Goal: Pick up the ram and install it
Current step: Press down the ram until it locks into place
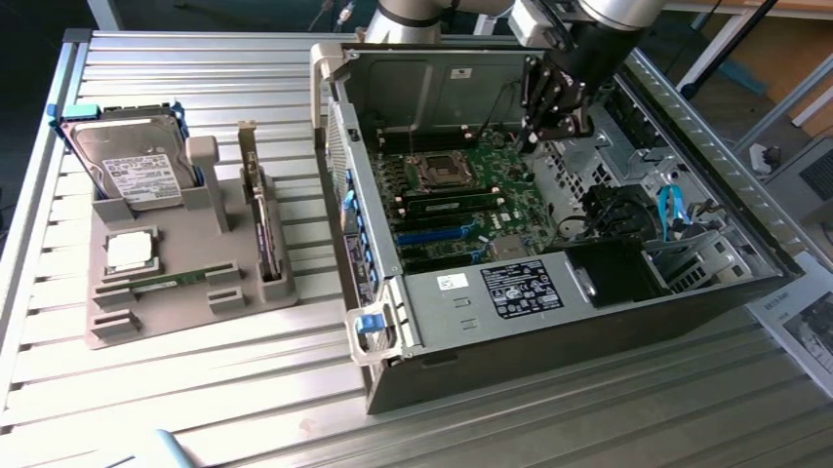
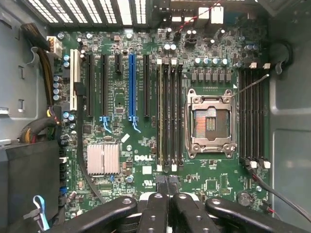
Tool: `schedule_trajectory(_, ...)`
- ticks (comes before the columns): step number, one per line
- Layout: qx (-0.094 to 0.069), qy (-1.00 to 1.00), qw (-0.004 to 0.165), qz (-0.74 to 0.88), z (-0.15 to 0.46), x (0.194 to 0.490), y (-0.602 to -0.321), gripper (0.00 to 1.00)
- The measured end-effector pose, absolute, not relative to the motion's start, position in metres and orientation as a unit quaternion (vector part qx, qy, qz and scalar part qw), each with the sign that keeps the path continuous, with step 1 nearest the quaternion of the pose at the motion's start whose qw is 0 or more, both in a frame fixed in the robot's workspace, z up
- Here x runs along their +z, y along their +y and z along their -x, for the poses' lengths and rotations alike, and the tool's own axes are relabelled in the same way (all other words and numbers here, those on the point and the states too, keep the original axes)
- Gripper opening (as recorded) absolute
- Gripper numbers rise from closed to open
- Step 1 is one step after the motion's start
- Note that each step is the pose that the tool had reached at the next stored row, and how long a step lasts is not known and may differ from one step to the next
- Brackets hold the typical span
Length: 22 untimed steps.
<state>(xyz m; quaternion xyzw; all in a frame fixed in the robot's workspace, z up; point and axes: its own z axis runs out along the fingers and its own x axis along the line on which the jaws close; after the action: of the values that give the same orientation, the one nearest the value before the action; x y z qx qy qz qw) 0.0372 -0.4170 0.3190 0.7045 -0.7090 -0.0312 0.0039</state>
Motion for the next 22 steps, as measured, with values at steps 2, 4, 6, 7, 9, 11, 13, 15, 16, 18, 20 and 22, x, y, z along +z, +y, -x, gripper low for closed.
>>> schedule_trajectory(2, -0.031, -0.709, 0.004, -0.705, -0.037, 0.314, -0.417, 0.10)
schedule_trajectory(4, -0.031, -0.709, 0.004, -0.705, -0.037, 0.310, -0.417, 0.10)
schedule_trajectory(6, -0.031, -0.709, 0.004, -0.705, -0.037, 0.305, -0.417, 0.10)
schedule_trajectory(7, -0.031, -0.709, 0.004, -0.705, -0.037, 0.302, -0.417, 0.10)
schedule_trajectory(9, -0.031, -0.709, 0.004, -0.705, -0.037, 0.296, -0.417, 0.10)
schedule_trajectory(11, -0.031, -0.709, 0.004, -0.705, -0.037, 0.289, -0.417, 0.10)
schedule_trajectory(13, -0.031, -0.709, 0.004, -0.705, -0.037, 0.283, -0.417, 0.10)
schedule_trajectory(15, -0.031, -0.709, 0.004, -0.705, -0.037, 0.279, -0.417, 0.10)
schedule_trajectory(16, -0.031, -0.709, 0.004, -0.705, -0.037, 0.277, -0.417, 0.10)
schedule_trajectory(18, -0.031, -0.709, 0.004, -0.705, -0.037, 0.273, -0.417, 0.10)
schedule_trajectory(20, -0.031, -0.709, 0.004, -0.705, -0.037, 0.268, -0.417, 0.10)
schedule_trajectory(22, -0.031, -0.709, 0.004, -0.705, -0.037, 0.263, -0.417, 0.10)
